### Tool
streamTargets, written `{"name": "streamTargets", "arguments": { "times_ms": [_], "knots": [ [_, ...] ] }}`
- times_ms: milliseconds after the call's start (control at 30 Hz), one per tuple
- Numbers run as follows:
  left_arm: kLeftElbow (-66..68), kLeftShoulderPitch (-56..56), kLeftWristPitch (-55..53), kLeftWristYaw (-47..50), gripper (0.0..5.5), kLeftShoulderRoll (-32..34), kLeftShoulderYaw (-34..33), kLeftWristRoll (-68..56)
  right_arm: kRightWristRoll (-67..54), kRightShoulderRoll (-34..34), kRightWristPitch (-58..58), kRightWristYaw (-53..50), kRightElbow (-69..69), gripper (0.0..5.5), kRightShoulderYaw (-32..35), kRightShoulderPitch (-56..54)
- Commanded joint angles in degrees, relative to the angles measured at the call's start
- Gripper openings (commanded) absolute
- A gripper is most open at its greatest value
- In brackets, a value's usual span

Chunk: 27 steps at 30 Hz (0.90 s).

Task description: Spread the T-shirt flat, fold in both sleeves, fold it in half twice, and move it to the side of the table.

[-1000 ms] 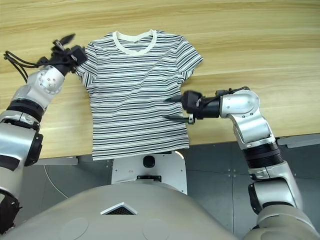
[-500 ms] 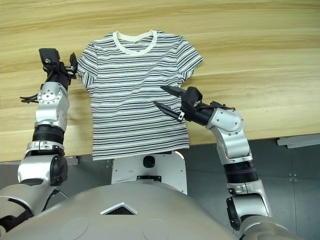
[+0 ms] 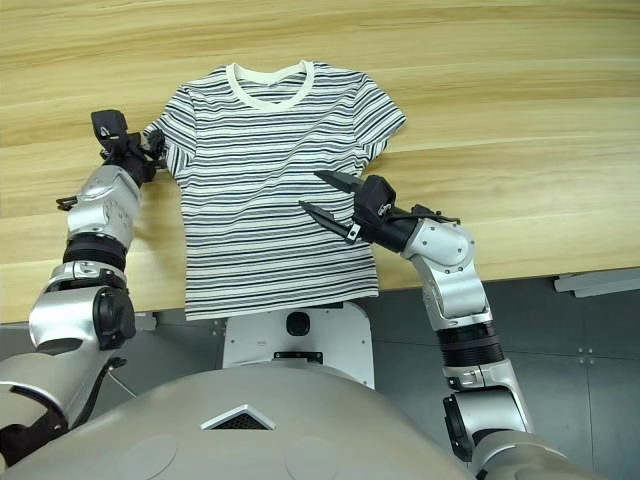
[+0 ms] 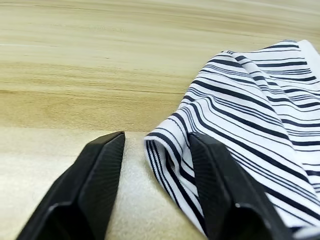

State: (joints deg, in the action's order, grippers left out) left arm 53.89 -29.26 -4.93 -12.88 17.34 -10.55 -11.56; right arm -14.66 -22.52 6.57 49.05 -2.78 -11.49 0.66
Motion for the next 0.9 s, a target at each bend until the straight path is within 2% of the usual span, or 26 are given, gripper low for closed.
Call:
{"name": "streamTargets", "arguments": {
  "times_ms": [33,200,367,600,900],
  "knots": [
    [4.1,0.2,0.2,-2.4,1.69,0.2,0.5,1.3,1.1,0.7,1.0,-0.3,0.5,2.46,-0.4,-1.2],
    [5.5,-0.8,2.3,-4.5,0.87,-0.1,0.0,1.2,-0.6,2.0,0.8,-1.1,0.4,2.46,0.8,-2.0],
    [5.7,-1.6,6.0,-1.7,0.12,0.3,-0.9,1.8,-0.2,2.4,1.7,-1.7,1.1,2.46,0.9,-1.8],
    [-0.7,-1.6,7.8,-1.2,0.12,-1.1,1.8,4.4,-1.3,4.3,2.7,-3.2,1.7,2.46,2.2,-2.6],
    [-14.5,2.7,2.8,-4.4,0.12,-6.4,11.3,9.3,0.2,6.1,5.0,-4.6,3.5,2.46,1.6,-3.0]
  ]
}}
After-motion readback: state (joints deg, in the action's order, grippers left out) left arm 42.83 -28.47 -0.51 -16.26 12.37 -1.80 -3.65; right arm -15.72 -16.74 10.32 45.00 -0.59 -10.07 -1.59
